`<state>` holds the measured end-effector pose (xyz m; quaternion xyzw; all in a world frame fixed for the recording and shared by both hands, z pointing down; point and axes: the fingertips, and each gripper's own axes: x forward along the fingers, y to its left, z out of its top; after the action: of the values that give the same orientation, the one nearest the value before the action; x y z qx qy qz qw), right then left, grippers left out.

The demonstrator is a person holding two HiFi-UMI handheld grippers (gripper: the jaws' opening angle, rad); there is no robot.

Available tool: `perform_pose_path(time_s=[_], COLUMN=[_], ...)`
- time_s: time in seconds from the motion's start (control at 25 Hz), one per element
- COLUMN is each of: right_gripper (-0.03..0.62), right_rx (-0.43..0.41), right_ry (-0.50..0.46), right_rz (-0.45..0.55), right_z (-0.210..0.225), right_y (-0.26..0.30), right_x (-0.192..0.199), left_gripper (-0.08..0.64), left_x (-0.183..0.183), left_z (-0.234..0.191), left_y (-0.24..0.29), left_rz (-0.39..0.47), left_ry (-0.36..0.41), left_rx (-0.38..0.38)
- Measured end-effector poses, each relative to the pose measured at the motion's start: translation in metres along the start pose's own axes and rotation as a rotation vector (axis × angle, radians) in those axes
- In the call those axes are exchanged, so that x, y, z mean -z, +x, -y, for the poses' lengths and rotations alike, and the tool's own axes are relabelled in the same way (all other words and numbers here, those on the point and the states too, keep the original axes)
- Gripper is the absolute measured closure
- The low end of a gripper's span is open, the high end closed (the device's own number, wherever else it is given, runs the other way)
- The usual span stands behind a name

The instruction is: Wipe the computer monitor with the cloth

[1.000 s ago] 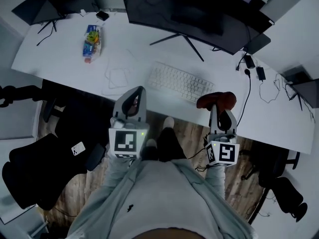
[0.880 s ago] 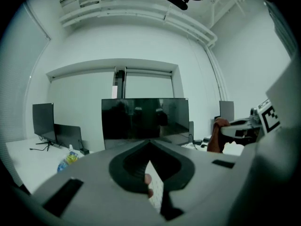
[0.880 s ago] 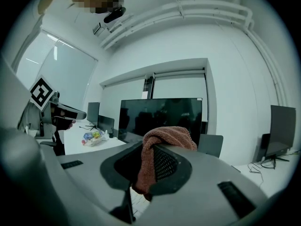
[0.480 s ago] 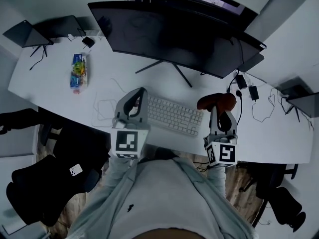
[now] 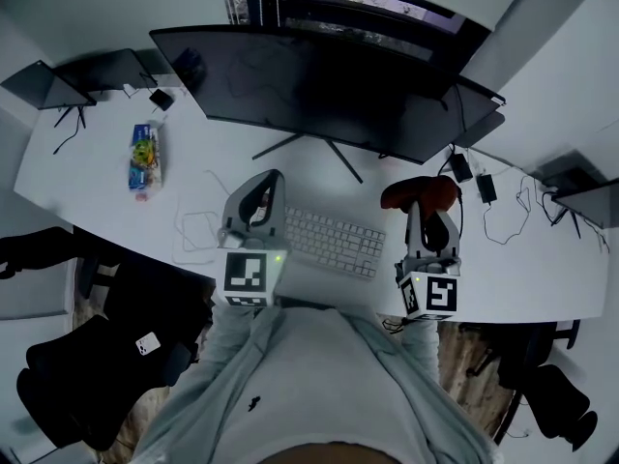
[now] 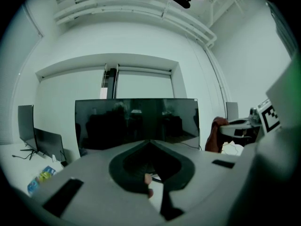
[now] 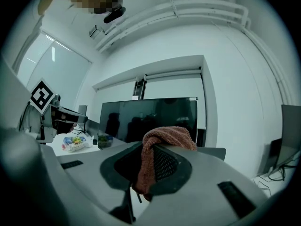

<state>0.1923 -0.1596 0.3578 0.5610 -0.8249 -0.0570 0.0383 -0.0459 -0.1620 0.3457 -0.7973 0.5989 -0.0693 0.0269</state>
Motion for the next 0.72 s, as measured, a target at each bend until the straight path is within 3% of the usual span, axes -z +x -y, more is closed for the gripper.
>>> perform_pose_path(time_s=[0.48,0.72], right_gripper=[0.54,0.54], right_rx=[0.057,0.051], right_ry=[-0.002,-0.016], right_rz=[-0.005,-0.01], right_z=[0.009,0.008], right_y=[0.011,0.021], right_x=[-0.006,-0.009], left_gripper=[0.541,0.541], left_x=[-0.004,-0.002], left_z=[-0.001,-0.006], left_y=[0.024,0.027], left_rz=[0.002,-0.003], left_ry=[0.011,-0.006], left_rx=[0.08,0.077])
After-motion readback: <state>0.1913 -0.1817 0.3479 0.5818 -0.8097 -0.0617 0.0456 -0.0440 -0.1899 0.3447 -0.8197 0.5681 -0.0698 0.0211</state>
